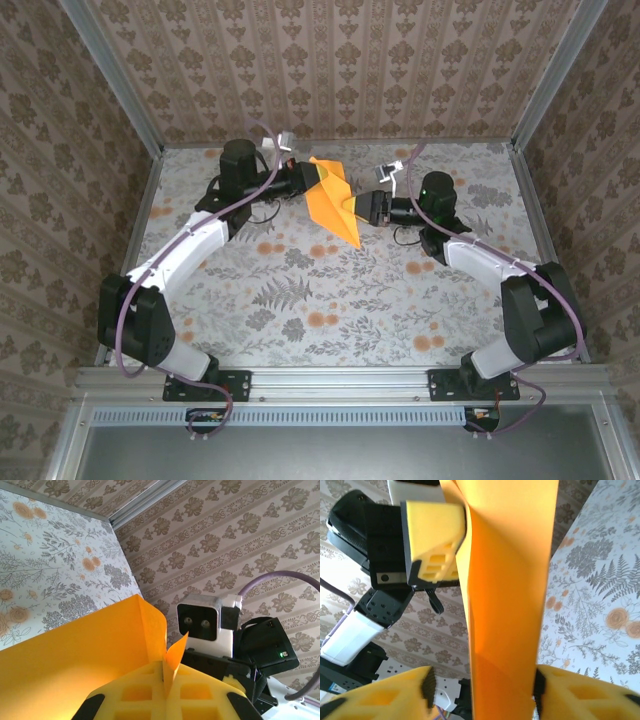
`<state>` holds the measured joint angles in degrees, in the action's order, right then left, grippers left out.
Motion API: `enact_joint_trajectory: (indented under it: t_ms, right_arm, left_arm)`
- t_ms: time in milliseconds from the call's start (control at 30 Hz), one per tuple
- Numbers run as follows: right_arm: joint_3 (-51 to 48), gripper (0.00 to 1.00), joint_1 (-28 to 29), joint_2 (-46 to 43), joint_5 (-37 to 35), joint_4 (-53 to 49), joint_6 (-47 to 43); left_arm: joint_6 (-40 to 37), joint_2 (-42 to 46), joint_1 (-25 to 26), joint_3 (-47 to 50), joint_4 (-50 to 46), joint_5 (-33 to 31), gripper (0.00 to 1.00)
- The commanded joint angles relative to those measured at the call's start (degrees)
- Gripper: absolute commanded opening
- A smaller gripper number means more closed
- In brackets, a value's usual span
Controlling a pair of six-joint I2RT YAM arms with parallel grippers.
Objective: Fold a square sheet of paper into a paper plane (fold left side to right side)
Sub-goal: Turn over the paper at the center of the table.
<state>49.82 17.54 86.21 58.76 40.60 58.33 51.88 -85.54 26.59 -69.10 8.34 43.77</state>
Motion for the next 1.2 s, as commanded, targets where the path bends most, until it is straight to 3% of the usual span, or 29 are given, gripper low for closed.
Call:
enact_joint_trajectory:
  t_ms: [0,233,333,467,567,633,767,867,967,1167]
  right_arm:
    - [1.7,0.43,-0.3,-1.4,0.0,1.2,-0.1]
    - [1.9,0.16,-0.2,-2.1,-0.1,-1.8,-1.6]
    - [2.4,0.08,-0.2,-3.5,-1.1,-6.9,-5.3]
    - [5.6,0.05,-0.2,-8.4,-5.8,-27.6,-18.4]
    - [9.7,0.05,0.3,-12.1,-16.4,-48.2,-31.8]
    - [12.3,0.04,1.7,-13.6,-26.5,-58.9,-38.6]
    - [17.5,0.02,10.2,-13.3,-57.4,-75.6,-48.5]
    - [21.3,0.03,16.7,-8.3,-77.3,-83.0,-50.9]
    - [25.4,0.02,22.2,-0.4,-91.9,-87.9,-52.5]
    - [32.1,0.01,29.5,16.2,-111.1,-92.3,-54.6]
  left_arm:
    - [0.8,0.6,0.3,0.7,2.2,1.3,0.01]
    - [1.4,-0.2,0.3,1.0,3.3,1.9,0.05]
    - [-0.5,0.0,0.3,0.5,1.0,1.4,0.26]
    - [-9.9,3.1,-0.1,-1.0,-12.6,-4.1,0.52]
    - [-15.8,7.7,-2.5,-0.2,-22.6,-13.7,0.68]
    - [-18.5,11.3,-2.8,1.0,-26.8,-19.2,0.72]
    - [-19.8,19.5,-3.2,6.3,-29.9,-29.4,0.77]
    - [-19.2,25.2,-3.8,10.7,-31.3,-35.1,0.78]
    - [-17.9,29.4,-5.0,13.8,-33.0,-38.1,0.78]
    - [-15.0,33.5,-7.6,17.4,-34.3,-39.0,0.78]
